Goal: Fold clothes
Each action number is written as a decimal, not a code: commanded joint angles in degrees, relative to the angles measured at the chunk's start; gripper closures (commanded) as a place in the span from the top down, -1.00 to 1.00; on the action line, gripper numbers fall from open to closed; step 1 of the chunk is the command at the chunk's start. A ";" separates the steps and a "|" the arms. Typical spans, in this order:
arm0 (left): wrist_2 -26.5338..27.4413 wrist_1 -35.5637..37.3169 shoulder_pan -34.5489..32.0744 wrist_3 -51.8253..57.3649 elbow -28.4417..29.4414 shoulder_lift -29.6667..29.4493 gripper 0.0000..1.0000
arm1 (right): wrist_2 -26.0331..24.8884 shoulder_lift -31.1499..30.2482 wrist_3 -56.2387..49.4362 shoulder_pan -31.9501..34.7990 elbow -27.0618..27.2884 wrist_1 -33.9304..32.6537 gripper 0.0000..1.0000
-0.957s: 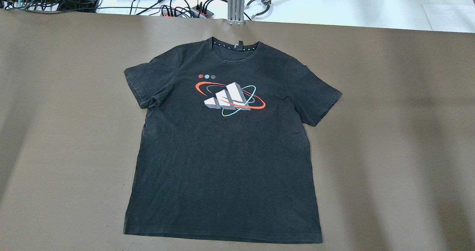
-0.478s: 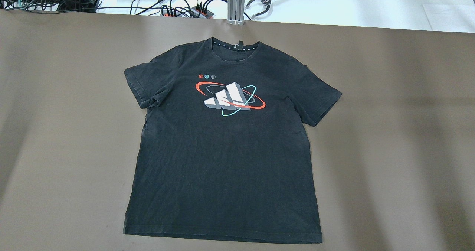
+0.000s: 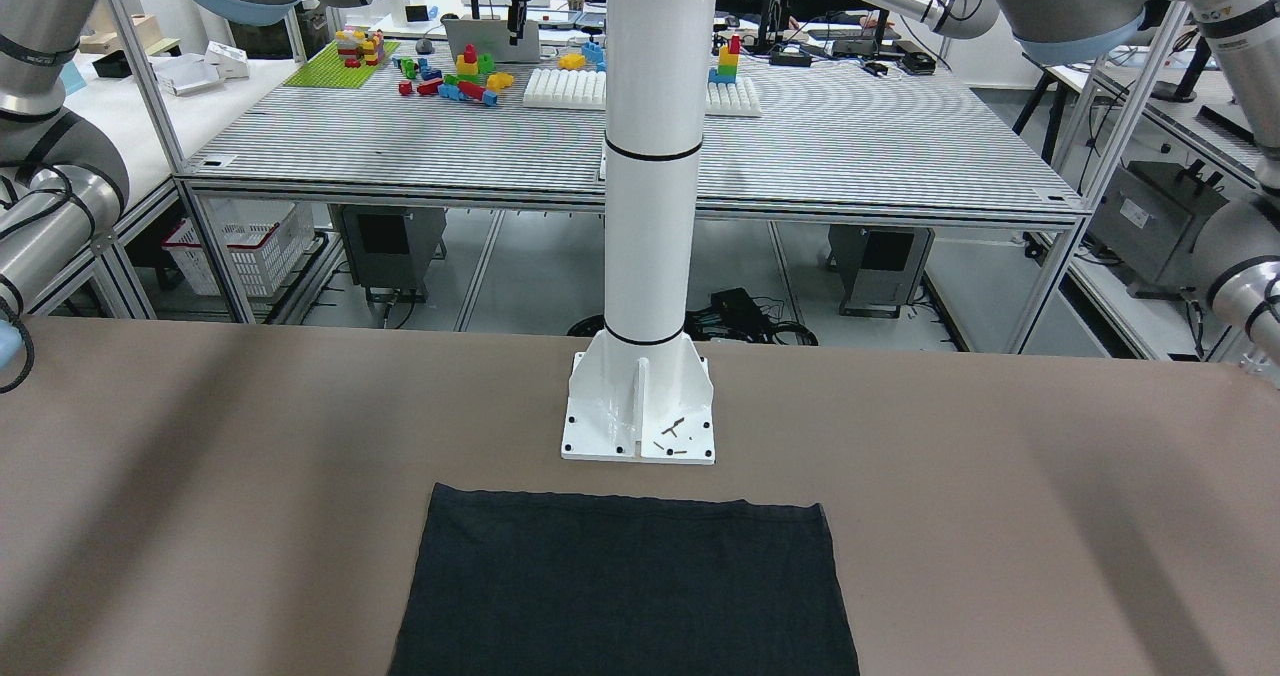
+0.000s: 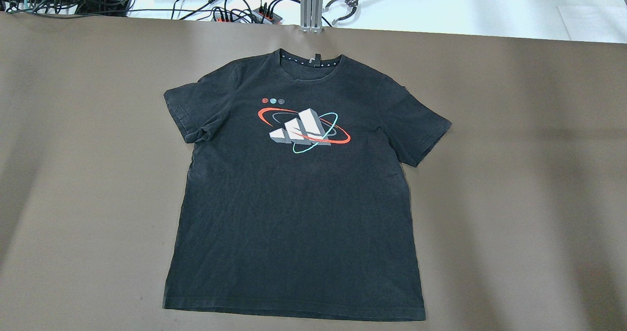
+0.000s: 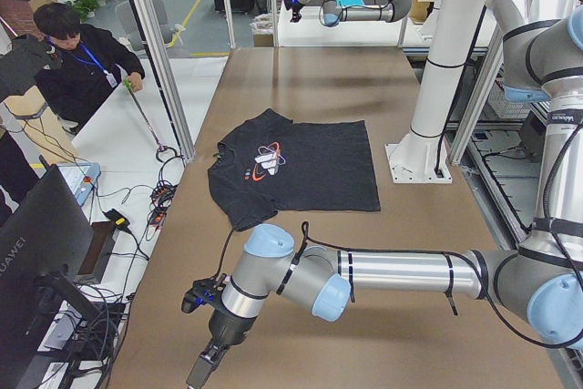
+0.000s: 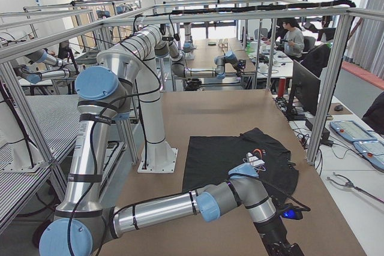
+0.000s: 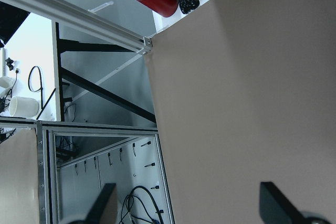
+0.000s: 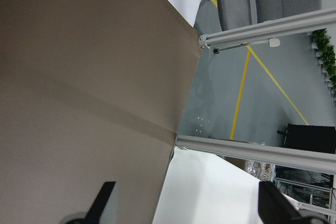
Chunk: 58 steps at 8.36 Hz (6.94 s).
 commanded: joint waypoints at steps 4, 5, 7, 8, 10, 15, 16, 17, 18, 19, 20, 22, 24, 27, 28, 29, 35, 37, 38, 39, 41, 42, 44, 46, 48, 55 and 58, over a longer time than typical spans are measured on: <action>-3.20 -9.02 0.80 -0.33 3.97 -1.95 0.90 | 5.90 -3.64 8.58 -0.42 -0.63 8.75 0.89; -5.83 -9.02 1.41 -1.11 4.06 -1.95 0.90 | 6.25 -3.20 8.32 -0.68 -0.89 8.50 0.88; -7.79 -9.02 7.28 -1.56 5.19 -4.92 0.90 | 5.82 0.48 8.67 -6.73 -2.30 8.24 0.86; -8.40 -9.11 7.74 -2.60 7.46 -7.54 0.90 | 6.16 2.14 9.54 -8.05 -4.74 9.37 0.86; -8.49 -10.15 12.64 -10.48 8.36 -9.32 0.90 | 6.08 5.22 19.87 -12.79 -6.08 9.90 0.89; -12.36 -17.43 29.34 -38.51 13.17 -17.74 0.90 | 5.81 12.35 37.15 -25.90 -8.54 10.17 0.88; -12.36 -21.46 32.06 -44.04 17.81 -21.16 0.90 | 5.81 12.44 37.15 -26.00 -8.63 10.17 0.88; -12.36 -25.59 34.09 -49.06 23.08 -24.50 0.90 | 5.73 12.36 37.15 -26.00 -8.63 10.17 0.88; -12.53 -29.02 35.07 -51.63 25.92 -25.75 0.90 | 5.64 12.44 37.15 -26.26 -8.63 10.17 0.88; -13.23 -29.49 35.60 -52.27 26.12 -25.76 0.90 | 5.72 12.44 37.15 -26.35 -8.63 10.26 0.88; -13.24 -29.50 35.78 -52.27 26.21 -25.76 0.89 | 5.64 12.44 37.06 -26.35 -8.72 10.17 0.88; -13.33 -29.50 35.70 -52.27 26.21 -25.76 0.60 | 5.55 12.44 37.06 -26.35 -8.72 10.17 0.88; -14.81 -29.50 35.61 -52.27 26.12 -25.68 -0.01 | 5.55 12.44 36.98 -26.44 -8.72 10.17 0.88; -14.91 -29.93 35.34 -52.27 25.86 -25.68 -0.40 | 5.55 12.44 36.97 -26.52 -8.72 10.17 0.88; -14.82 -29.94 35.17 -52.27 25.68 -25.68 -0.52 | 5.55 12.44 36.97 -26.44 -8.72 10.17 0.88; -14.82 -30.02 35.08 -52.36 25.59 -25.76 -0.63 | 5.55 12.44 36.97 -26.87 -8.72 10.34 0.88; -15.79 -30.11 35.60 -64.10 17.61 -25.41 -1.00 | 5.55 12.44 36.97 -27.49 -8.63 10.43 0.88; -15.00 -29.85 37.61 -70.97 17.24 -28.73 -1.00 | 5.55 12.44 36.97 -27.67 -8.63 10.43 0.88; -12.13 -28.63 39.98 -73.34 17.42 -31.01 -1.00 | 5.55 12.44 36.97 -27.67 -8.72 10.34 0.88; -9.92 -25.66 41.65 -74.50 17.42 -33.82 -1.00 | 5.55 12.44 36.97 -27.67 -8.72 10.34 0.88; -4.13 -22.04 46.22 -77.14 18.29 -37.96 -1.00 | 5.55 12.44 37.06 -27.76 -8.63 10.43 0.88; -1.05 -22.03 48.07 -77.49 20.04 -39.37 -1.00 | 5.55 12.36 36.98 -27.76 -8.72 10.34 0.88; 1.08 -22.03 50.01 -77.50 20.76 -39.74 -1.00 | 5.46 12.44 37.06 -28.02 -8.72 10.34 0.88; 1.70 -22.29 50.29 -76.80 21.19 -39.65 -0.14 | 5.46 12.44 36.98 -28.37 -8.98 10.34 0.88; 1.70 -22.64 50.29 -77.67 19.11 -40.00 0.89 | 5.46 13.84 37.15 -28.37 -10.21 10.26 0.88; 2.14 -22.29 50.90 -76.88 19.44 -39.83 0.89 | 6.08 22.99 65.18 -33.37 -28.66 34.14 0.87; 2.23 -22.38 51.34 -76.79 19.35 -39.74 0.89 | 6.08 22.99 67.20 -34.35 -30.33 36.79 0.82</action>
